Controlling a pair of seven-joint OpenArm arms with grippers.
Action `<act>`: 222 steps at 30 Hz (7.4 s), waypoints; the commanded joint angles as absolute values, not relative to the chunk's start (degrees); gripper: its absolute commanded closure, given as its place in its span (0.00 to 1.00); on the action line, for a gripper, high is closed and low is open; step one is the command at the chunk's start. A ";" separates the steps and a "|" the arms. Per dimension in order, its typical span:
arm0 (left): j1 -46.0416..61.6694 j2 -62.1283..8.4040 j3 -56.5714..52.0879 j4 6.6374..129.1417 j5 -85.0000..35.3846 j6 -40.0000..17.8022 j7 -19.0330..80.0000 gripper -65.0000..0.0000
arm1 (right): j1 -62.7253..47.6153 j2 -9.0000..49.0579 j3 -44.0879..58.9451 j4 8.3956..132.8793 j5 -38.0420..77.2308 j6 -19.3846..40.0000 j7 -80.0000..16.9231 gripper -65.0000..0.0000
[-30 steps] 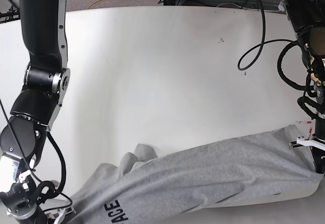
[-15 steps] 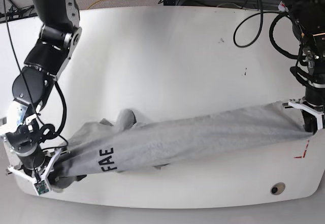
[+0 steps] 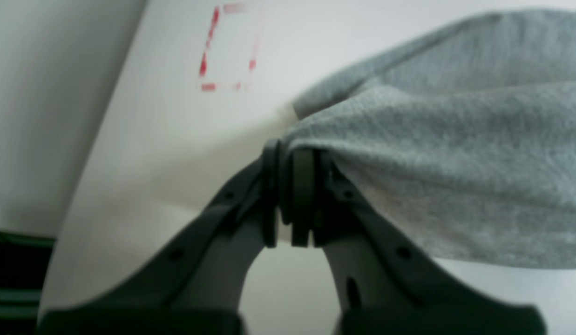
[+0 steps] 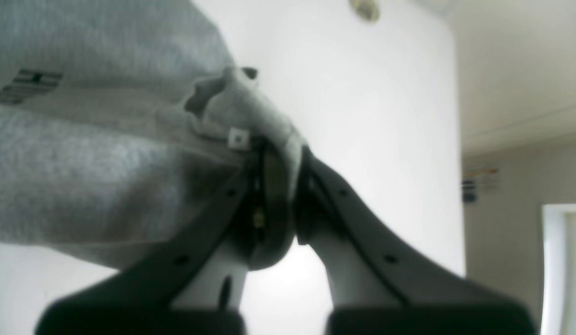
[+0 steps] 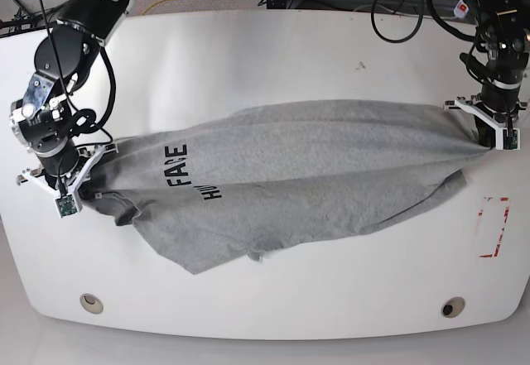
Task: Fold the T-shirt properly
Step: 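Lay the stretched shirt flat on the table with both grippers, then release the right gripper and move it to the shirt's hem corner, then grasp the hem corners with the right and left grippers, then lift the shirt by the hem and drag it flat across the table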
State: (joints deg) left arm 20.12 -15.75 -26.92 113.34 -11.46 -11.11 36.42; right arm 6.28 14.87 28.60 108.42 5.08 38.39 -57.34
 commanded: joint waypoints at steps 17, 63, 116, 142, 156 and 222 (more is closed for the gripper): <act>33.01 -16.66 -33.54 110.90 -11.12 -19.30 34.68 1.00 | -10.77 13.49 37.76 109.58 13.76 38.20 -56.04 1.00; 17.63 -14.55 -38.55 113.27 -11.47 -24.92 42.15 0.36 | 20.53 16.84 19.65 77.67 13.67 37.76 -51.30 0.20; 9.71 -14.99 -47.25 109.76 -17.80 -24.75 42.24 0.10 | 33.98 17.71 1.01 32.57 13.76 34.86 -21.67 0.44; -9.89 -15.08 -38.46 73.01 -13.05 -24.84 41.71 0.09 | 33.80 17.80 1.01 36.00 13.76 34.95 -21.85 1.00; -15.34 -14.99 -35.56 61.41 -13.05 -24.84 39.87 0.22 | 33.89 17.80 1.01 36.09 13.76 34.95 -21.85 1.00; -32.22 -14.99 -35.47 105.63 -13.14 -24.66 60.00 1.00 | 48.48 24.66 6.20 73.19 13.85 35.12 -47.16 1.00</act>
State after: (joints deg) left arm -29.45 -14.02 -35.46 104.75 -13.39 -25.02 61.47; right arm 44.91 23.07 5.80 72.23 14.44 36.03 -48.14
